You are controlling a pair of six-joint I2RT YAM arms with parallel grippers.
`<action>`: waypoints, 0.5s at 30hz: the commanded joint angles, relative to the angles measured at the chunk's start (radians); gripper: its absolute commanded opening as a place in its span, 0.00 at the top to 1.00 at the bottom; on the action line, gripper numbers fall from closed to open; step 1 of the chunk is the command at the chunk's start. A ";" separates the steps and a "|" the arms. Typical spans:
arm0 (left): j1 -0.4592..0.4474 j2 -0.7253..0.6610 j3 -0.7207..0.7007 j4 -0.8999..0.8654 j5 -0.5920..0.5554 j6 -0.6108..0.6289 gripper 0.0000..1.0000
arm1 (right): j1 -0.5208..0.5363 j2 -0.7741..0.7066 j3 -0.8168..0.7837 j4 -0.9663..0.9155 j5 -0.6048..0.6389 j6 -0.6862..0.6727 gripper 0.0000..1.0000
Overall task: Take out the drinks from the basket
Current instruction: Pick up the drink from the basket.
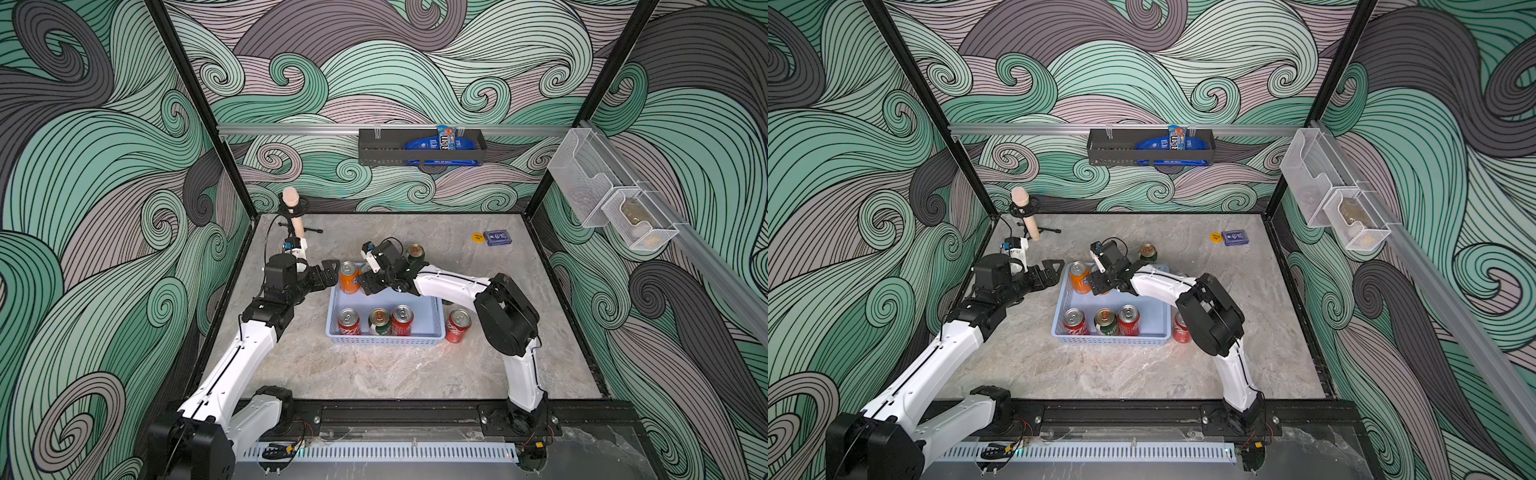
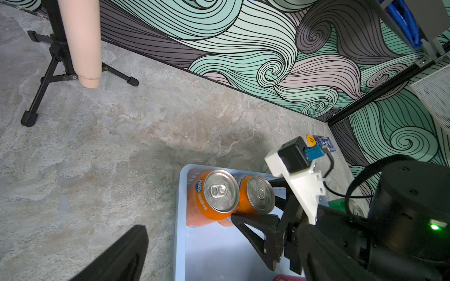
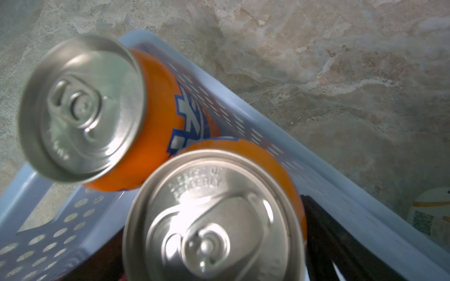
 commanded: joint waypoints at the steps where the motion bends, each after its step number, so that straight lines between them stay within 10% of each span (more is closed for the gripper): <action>1: 0.011 0.004 0.037 0.013 0.019 0.018 0.01 | 0.005 -0.016 0.013 0.006 0.006 0.005 0.20; 15: 0.012 -0.005 0.026 0.035 0.043 0.017 0.01 | 0.007 -0.111 -0.049 0.031 0.009 0.027 0.30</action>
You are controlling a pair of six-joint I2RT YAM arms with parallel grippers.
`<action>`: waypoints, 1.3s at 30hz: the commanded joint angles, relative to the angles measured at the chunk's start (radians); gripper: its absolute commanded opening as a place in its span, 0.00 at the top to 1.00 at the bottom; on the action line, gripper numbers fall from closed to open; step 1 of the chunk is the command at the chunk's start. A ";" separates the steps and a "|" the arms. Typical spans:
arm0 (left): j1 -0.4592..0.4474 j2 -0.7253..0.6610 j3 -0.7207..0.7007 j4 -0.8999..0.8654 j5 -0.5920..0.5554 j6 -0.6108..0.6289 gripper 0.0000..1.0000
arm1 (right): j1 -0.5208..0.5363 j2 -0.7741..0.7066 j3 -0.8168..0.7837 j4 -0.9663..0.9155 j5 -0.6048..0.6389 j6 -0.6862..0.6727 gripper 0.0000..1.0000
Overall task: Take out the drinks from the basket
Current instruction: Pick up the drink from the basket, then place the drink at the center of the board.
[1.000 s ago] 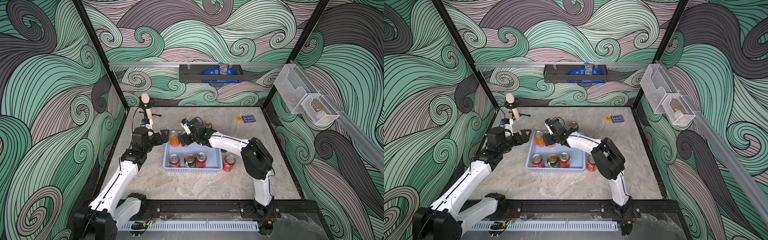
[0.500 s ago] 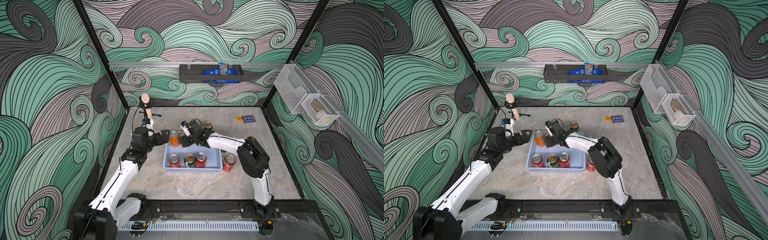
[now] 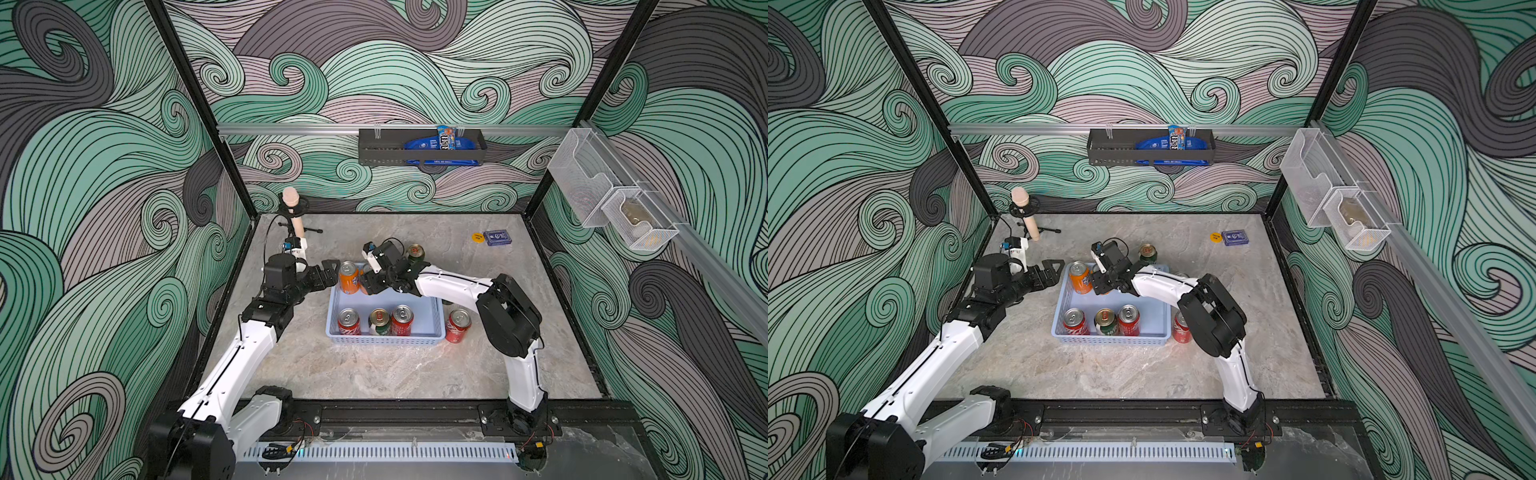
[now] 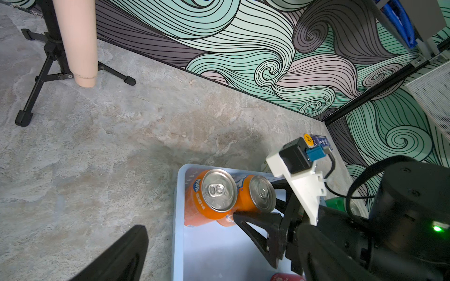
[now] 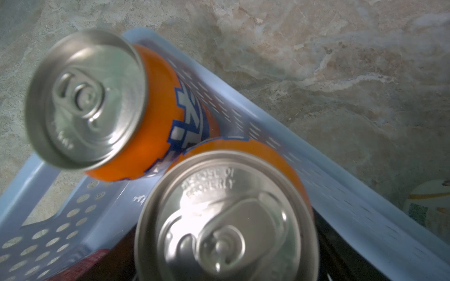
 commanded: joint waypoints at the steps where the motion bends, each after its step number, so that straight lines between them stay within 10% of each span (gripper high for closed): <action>1: 0.008 -0.007 0.025 0.035 0.025 0.018 0.01 | 0.007 -0.088 -0.022 0.035 0.008 0.016 0.31; 39: 0.006 0.262 0.090 0.384 0.415 -0.167 0.01 | -0.070 -0.284 0.084 -0.087 0.166 -0.022 0.35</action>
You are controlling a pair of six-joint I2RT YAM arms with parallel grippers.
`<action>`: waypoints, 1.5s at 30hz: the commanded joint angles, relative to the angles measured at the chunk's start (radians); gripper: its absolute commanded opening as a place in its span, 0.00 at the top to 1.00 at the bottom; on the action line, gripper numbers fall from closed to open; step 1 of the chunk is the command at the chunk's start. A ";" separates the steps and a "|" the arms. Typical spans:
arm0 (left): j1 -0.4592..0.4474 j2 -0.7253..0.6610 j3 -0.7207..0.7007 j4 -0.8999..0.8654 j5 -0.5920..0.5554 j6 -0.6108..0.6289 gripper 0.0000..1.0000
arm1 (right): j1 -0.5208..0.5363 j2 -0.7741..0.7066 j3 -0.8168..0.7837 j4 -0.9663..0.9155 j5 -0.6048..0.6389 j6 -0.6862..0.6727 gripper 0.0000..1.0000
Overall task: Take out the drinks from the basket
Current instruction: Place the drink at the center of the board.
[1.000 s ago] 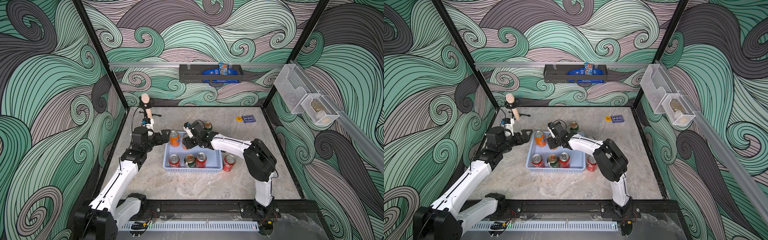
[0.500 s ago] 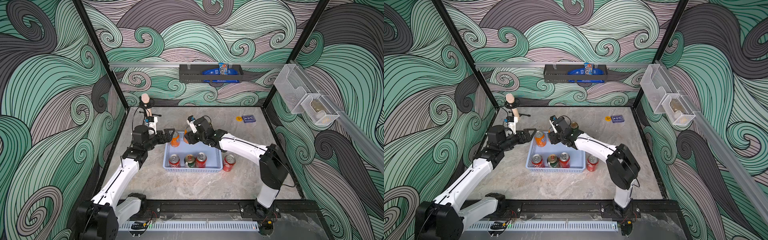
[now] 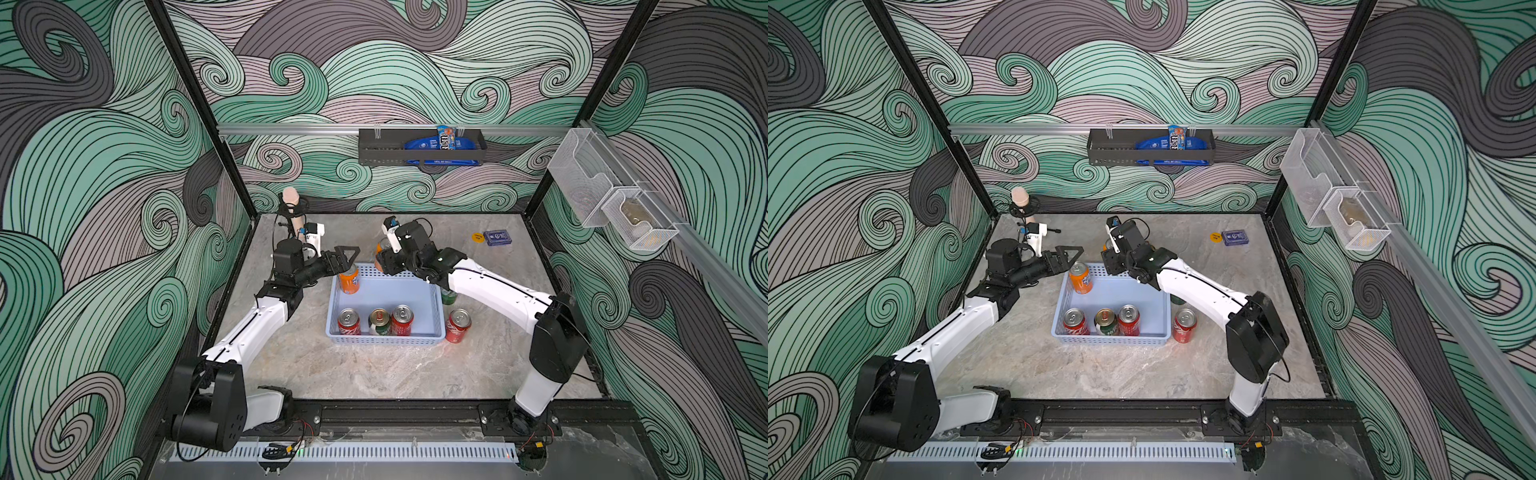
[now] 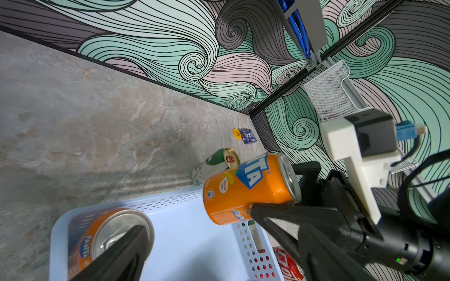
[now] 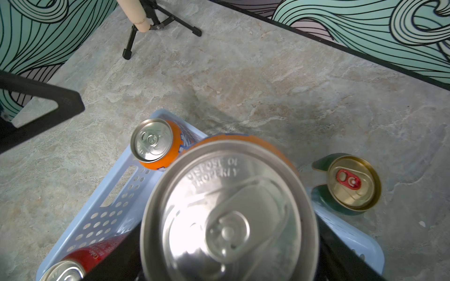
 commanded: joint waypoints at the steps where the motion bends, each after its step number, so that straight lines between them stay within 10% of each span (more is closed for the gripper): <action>1: 0.007 0.002 0.034 0.033 0.039 -0.006 0.02 | -0.025 0.006 0.067 0.048 0.031 -0.005 0.35; 45: 0.064 -0.052 -0.004 0.072 0.028 -0.027 0.01 | -0.090 0.361 0.261 0.021 0.023 0.056 0.35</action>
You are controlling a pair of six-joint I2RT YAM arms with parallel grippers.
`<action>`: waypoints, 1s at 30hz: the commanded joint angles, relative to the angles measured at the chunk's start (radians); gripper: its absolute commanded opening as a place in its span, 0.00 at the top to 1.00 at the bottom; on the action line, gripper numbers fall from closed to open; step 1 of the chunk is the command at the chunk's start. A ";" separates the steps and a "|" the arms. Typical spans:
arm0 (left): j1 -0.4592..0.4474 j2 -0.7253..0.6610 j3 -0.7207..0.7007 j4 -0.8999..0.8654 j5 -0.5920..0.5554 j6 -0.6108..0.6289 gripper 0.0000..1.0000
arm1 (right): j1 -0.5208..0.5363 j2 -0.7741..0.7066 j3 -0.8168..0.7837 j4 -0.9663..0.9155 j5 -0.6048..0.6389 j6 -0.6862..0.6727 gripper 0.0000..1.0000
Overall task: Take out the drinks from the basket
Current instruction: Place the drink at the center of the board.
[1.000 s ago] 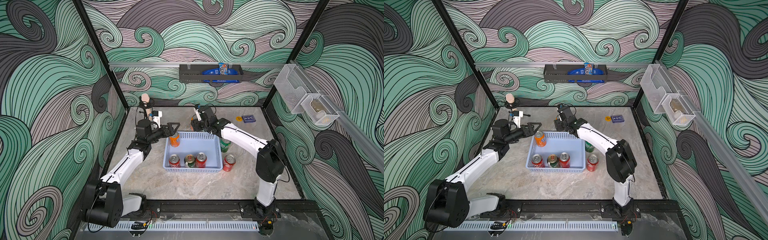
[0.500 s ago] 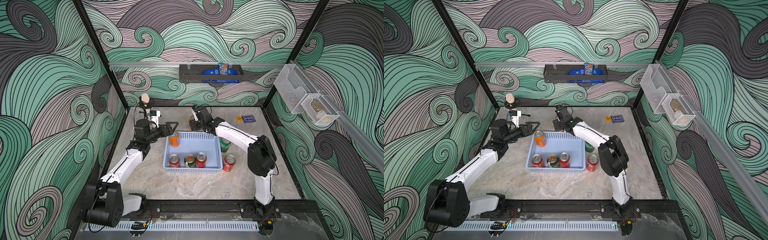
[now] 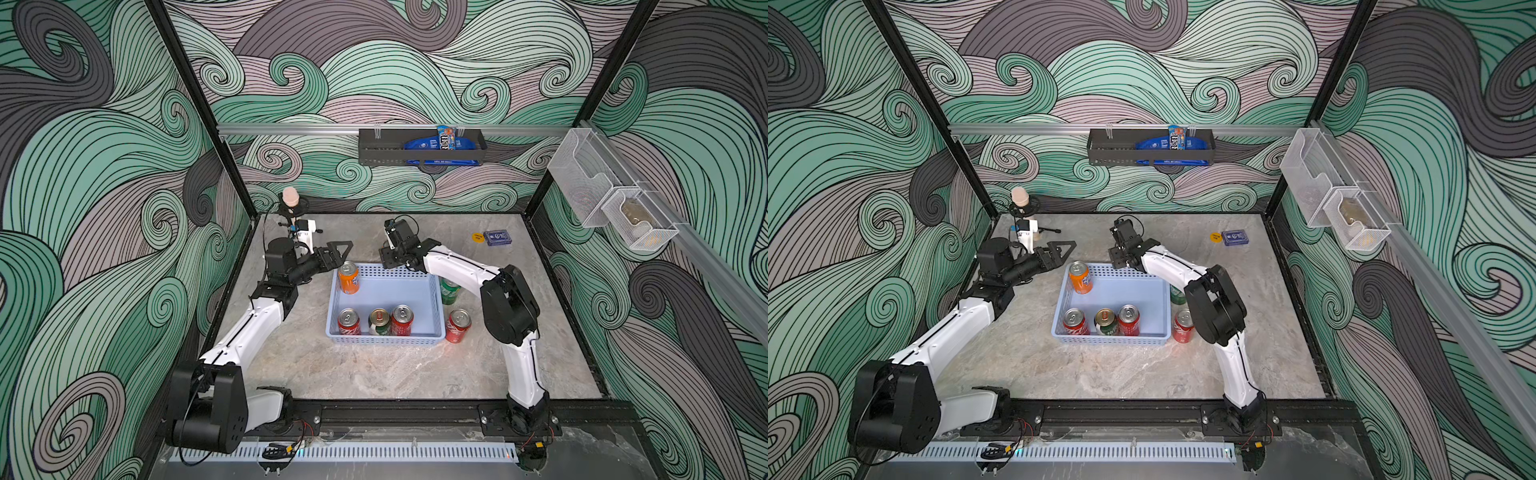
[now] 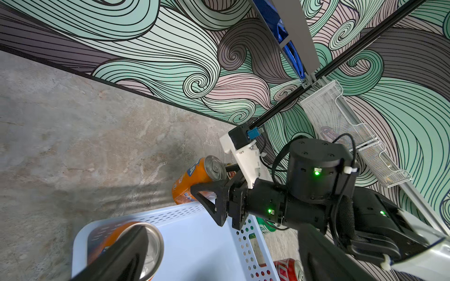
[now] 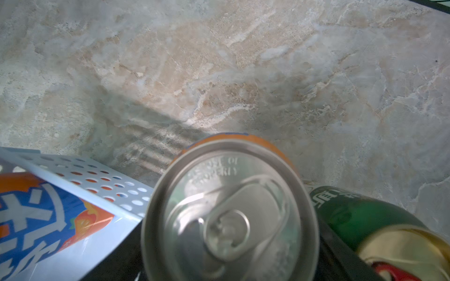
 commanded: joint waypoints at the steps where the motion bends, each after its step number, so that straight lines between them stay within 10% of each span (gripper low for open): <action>1: 0.007 -0.026 -0.003 0.032 0.023 -0.008 0.01 | -0.002 -0.005 0.054 0.065 -0.018 0.025 0.35; 30: 0.007 -0.032 -0.011 0.039 0.029 -0.010 0.01 | -0.003 0.022 0.020 0.065 -0.053 0.077 0.19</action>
